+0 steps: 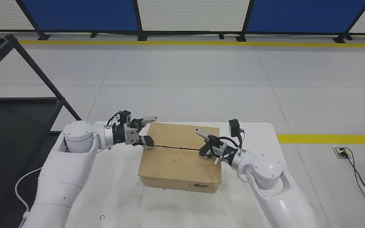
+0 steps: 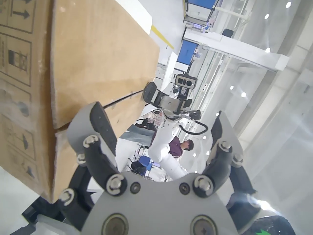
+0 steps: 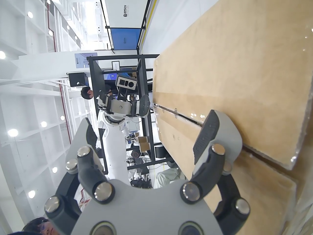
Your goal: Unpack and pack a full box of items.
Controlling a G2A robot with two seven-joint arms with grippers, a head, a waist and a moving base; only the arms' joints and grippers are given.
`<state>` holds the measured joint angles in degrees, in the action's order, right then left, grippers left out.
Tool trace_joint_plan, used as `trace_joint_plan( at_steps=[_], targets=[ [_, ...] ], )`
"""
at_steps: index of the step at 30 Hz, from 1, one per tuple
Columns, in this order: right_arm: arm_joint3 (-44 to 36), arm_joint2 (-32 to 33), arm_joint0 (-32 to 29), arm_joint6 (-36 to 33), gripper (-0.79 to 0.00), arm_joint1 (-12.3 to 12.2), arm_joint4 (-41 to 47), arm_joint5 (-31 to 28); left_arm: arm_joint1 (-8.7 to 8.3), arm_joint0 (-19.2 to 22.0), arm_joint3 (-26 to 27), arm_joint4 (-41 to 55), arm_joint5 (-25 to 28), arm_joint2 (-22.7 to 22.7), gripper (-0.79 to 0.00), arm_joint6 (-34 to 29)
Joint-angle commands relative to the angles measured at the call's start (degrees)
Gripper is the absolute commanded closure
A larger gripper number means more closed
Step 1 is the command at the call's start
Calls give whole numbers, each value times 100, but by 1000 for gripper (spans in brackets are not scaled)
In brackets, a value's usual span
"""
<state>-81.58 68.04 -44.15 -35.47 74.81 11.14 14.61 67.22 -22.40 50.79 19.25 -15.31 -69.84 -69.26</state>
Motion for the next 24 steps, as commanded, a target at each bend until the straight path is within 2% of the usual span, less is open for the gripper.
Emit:
trace_joint_plan(
  at_steps=[1,9,12,24],
  targets=[
    [29,-5,19,11,-785,1,6,3,2,-34,10,161,46,-30,-785,37],
    [53,-20,28,22,-785,1,33,-3,-29,-225,45,461,360,-141,-785,204],
    [56,-17,22,21,-785,-2,36,-19,-45,-239,11,501,215,-158,-785,242],
    [9,13,-33,31,-785,-18,55,-35,-45,-239,11,501,215,-158,-785,242]
  ],
)
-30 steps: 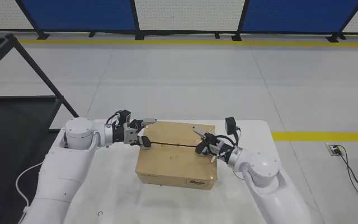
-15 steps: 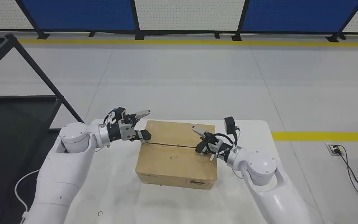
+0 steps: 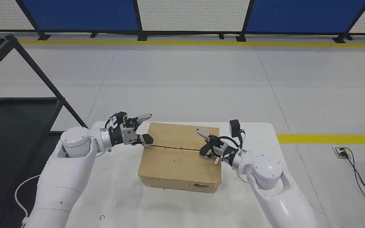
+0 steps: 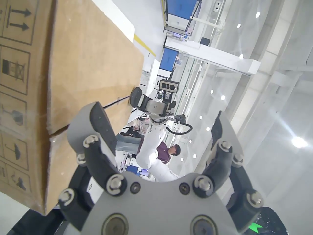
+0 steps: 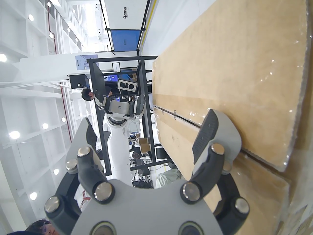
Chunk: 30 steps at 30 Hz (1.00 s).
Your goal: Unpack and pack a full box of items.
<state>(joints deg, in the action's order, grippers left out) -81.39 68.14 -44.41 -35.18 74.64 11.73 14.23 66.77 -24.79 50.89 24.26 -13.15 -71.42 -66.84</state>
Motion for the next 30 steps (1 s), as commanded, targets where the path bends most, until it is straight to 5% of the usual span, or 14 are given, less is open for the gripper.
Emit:
trace_joint_plan(
  at_steps=[1,8,16,30],
  targets=[
    [-17,8,-14,1,-785,-4,-5,5,0,0,0,0,0,0,-785,0],
    [-29,28,-38,4,-785,-13,21,-5,-43,-384,370,14,723,-90,-785,191],
    [-5,23,-23,4,-785,-17,35,-23,-83,-451,130,-56,1543,-77,-785,-106],
    [-24,39,-31,-8,-785,-33,43,-19,-17,-282,-175,-300,1736,226,-785,451]
  ],
)
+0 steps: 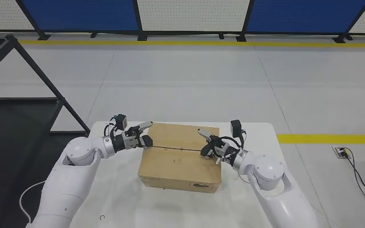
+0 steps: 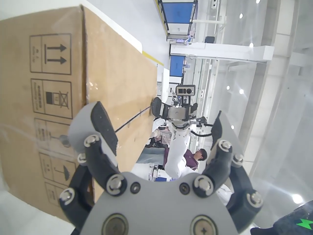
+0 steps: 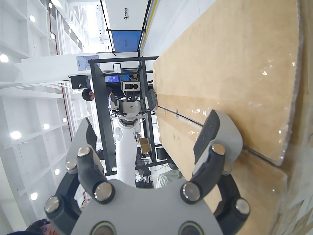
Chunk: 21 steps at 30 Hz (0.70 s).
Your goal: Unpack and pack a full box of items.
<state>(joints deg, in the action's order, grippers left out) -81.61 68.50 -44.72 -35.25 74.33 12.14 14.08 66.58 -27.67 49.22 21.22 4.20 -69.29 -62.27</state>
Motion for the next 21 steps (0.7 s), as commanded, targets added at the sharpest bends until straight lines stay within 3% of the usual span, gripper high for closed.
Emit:
trace_joint_plan(
  at_steps=[1,6,15,21],
  targets=[
    [-7,14,-5,-12,-785,-4,14,-18,3,12,-15,12,2,20,-785,-9],
    [-280,353,-294,52,-785,-62,161,-262,0,15,-6,83,-20,32,-785,-109],
    [-1303,1570,-1710,269,-785,-268,387,-635,-1,67,12,-17,-163,143,-785,-159],
    [-1627,1949,-2257,314,-785,-348,211,-381,-1,71,11,-21,-172,150,-785,-168]
  ],
)
